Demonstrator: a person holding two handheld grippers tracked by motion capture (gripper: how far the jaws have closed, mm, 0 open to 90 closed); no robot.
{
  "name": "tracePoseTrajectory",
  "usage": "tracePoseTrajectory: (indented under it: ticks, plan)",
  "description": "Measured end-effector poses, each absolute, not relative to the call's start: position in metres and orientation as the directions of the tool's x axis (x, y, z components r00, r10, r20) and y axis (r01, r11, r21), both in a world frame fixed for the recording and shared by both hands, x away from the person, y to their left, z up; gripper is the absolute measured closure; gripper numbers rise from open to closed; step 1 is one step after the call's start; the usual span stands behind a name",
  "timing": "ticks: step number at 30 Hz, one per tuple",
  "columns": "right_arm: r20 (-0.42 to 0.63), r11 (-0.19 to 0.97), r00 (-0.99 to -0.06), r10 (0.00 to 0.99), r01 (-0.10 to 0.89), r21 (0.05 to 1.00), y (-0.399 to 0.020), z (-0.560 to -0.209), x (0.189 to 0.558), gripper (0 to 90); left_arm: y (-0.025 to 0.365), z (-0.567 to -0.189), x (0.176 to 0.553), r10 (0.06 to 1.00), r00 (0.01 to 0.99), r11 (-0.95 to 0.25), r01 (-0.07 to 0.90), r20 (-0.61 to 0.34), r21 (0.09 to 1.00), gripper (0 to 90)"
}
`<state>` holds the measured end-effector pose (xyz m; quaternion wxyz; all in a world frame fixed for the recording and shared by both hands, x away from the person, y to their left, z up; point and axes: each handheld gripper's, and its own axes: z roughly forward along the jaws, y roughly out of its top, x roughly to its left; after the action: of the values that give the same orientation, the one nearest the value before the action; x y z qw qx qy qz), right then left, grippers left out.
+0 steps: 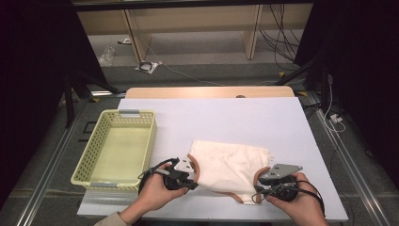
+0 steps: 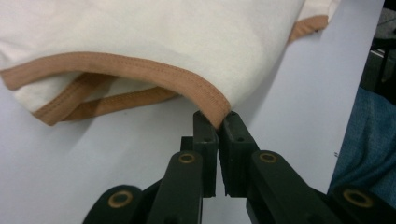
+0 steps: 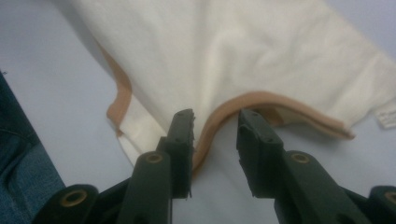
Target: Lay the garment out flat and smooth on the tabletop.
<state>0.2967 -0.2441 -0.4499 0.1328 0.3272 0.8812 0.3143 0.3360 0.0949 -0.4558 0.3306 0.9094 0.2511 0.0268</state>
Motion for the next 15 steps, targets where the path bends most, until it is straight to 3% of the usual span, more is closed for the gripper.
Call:
tracePoseTrajectory:
  ticks: [3,8,15]
  plan:
    - [-0.033,0.626,-0.823,0.567,0.404,0.667,-0.237,-0.448,0.291,68.2,0.095,-0.454,0.336,0.478,0.870,-0.643,0.441,-0.123,0.626,85.5]
    - [-0.029,0.734,-0.910,0.415,0.315,0.602,-0.216,-0.466,0.288,65.0,0.095,-0.453,0.336,0.481,0.867,-0.634,0.445,-0.128,0.632,85.5]
    - [-0.057,0.775,-0.923,0.380,0.284,0.564,-0.202,-0.475,0.293,70.2,0.093,-0.453,0.338,0.480,0.866,-0.630,0.449,-0.136,0.634,84.9]
